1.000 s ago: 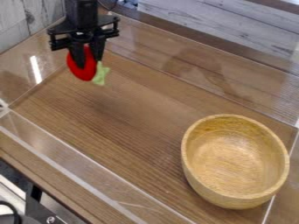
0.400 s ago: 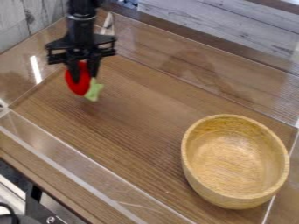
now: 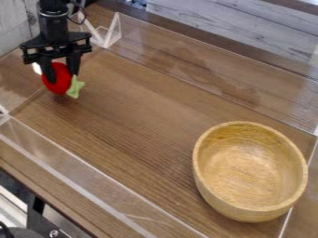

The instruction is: Move the red object to the left side of the table

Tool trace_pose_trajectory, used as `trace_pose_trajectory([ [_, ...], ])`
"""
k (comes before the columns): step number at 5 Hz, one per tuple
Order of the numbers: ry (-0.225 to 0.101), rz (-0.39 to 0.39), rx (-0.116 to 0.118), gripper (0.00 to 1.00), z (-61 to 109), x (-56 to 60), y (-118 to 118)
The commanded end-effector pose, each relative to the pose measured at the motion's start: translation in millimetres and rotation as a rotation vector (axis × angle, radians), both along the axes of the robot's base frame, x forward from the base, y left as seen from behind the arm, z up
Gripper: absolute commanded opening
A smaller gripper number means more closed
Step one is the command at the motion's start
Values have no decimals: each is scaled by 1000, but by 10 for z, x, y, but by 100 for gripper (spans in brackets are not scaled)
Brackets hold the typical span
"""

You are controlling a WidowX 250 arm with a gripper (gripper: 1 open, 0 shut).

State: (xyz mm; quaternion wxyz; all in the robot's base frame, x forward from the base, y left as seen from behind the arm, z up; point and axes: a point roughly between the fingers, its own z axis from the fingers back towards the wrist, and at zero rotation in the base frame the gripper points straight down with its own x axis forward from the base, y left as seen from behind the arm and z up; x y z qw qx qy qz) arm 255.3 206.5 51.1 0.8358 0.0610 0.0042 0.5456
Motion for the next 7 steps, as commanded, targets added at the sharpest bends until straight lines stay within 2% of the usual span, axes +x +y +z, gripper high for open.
trace_pose_trajectory([
  [1, -26, 41, 23, 100, 72, -24, 102],
  [2, -11, 64, -1, 100, 43, -98, 86],
  [4, 21, 64, -34, 100, 189, -152, 119],
  [6, 55, -1, -71, 100, 283, -172, 85],
  [7, 67, -7, -93, 100, 277, -190, -3],
])
